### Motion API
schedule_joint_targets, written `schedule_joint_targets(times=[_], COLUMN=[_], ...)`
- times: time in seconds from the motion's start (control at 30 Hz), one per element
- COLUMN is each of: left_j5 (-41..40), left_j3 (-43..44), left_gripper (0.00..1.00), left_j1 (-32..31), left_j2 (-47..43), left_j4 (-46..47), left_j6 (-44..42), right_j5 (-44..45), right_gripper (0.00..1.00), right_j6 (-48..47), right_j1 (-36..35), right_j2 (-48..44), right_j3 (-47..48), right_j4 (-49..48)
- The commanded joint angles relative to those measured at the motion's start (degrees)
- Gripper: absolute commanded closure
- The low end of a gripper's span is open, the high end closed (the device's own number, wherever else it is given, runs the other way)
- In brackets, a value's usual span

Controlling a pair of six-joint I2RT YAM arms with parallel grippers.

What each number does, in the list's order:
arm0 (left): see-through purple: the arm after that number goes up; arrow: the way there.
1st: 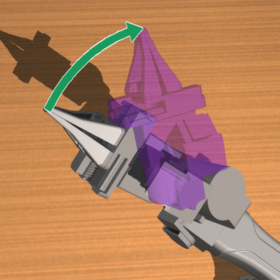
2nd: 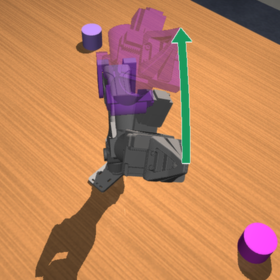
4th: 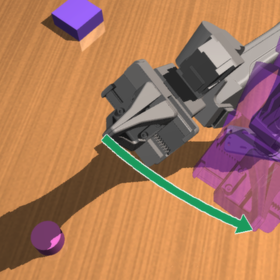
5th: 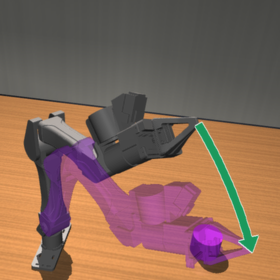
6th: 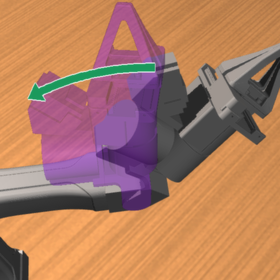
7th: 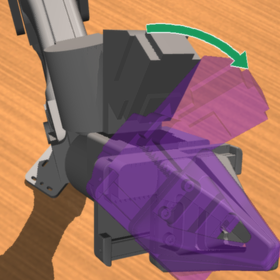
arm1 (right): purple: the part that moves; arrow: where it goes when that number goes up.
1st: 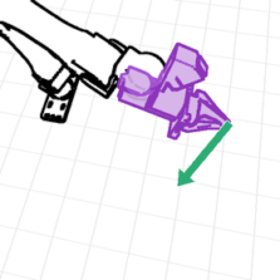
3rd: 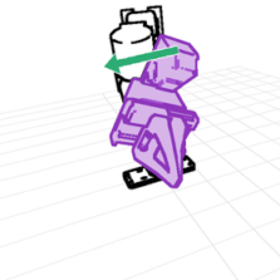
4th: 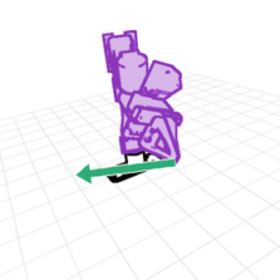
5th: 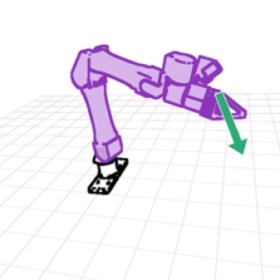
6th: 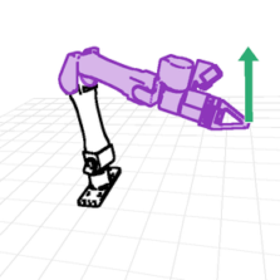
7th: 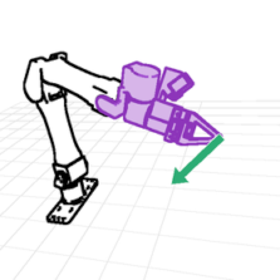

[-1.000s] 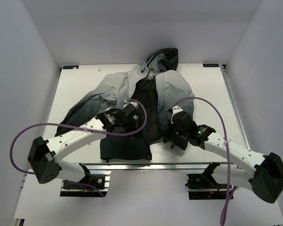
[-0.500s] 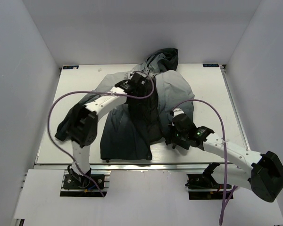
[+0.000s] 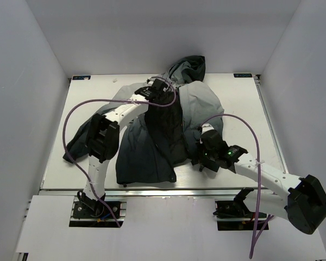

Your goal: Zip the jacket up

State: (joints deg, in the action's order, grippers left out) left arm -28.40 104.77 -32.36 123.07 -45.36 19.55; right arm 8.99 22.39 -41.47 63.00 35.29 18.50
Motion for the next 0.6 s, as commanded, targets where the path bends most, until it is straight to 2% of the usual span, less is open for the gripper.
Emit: schedule_joint_targets(times=[0.0,0.07,0.17,0.3,0.43,0.53,0.57], left_j5=[-8.5,-9.5,-6.8,6.1,19.2,22.0,22.2], left_j3=[-1.5,-4.2,-8.0,-10.9,-4.7,5.5,9.0], left_gripper=[1.0,1.0,1.0,1.0,1.0,1.0,1.0], left_j1=[1.2,2.0,2.7,2.6,1.8,-2.2,-3.4], left_j2=[-11.2,-14.9,-22.4,-27.6,-21.7,-11.4,-5.0], left_j4=[-0.4,-0.9,1.7,9.6,11.6,11.0,9.8], left_j6=[-0.3,-0.8,-3.4,-6.4,-7.2,-7.6,-7.6], right_j5=[-0.6,-1.0,-1.8,-2.2,-3.3,-4.2,-4.2], right_gripper=[1.0,1.0,1.0,1.0,1.0,1.0,1.0], right_j6=[-0.7,-0.8,-1.3,-1.6,0.7,2.0,2.8], right_j1=[0.6,0.7,1.0,1.6,2.4,2.8,2.9], right_j2=[-0.5,-0.7,-0.9,-1.2,-2.3,-3.9,-4.5], right_j3=[-1.0,-1.4,-2.2,-2.7,-3.6,-4.8,-5.5], right_j4=[-2.6,-3.2,-3.8,-3.8,-3.7,-4.1,-4.0])
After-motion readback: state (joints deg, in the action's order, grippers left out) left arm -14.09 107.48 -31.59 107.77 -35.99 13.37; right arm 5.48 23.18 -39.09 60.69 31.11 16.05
